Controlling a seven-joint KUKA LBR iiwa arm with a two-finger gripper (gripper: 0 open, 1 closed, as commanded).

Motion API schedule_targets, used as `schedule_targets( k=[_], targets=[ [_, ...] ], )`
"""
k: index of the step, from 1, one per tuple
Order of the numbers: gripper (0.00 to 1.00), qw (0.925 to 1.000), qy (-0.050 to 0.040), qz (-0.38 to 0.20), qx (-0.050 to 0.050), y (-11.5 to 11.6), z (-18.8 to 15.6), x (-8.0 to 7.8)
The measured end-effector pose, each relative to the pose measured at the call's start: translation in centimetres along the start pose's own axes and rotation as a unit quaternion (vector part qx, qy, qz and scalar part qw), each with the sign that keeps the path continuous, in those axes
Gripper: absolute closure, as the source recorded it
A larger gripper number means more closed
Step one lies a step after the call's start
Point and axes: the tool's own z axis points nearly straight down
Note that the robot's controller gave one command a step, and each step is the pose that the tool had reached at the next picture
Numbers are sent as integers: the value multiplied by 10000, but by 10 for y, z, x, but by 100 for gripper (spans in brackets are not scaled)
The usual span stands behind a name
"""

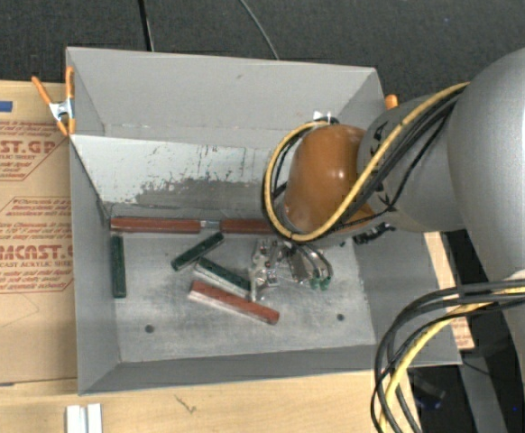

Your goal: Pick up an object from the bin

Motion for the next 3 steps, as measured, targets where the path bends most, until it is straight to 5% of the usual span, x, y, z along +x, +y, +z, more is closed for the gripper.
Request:
schedule_targets(
  k=[1, 2, 3],
  targets=[
    [0, 9914, -3, -1311, -19, 46, 14, -10],
    [0, 9914, -5, -1311, -19, 46, 14, -10],
    [100, 9998, -77, -199, -36, -33, 15, 7]
  ],
)
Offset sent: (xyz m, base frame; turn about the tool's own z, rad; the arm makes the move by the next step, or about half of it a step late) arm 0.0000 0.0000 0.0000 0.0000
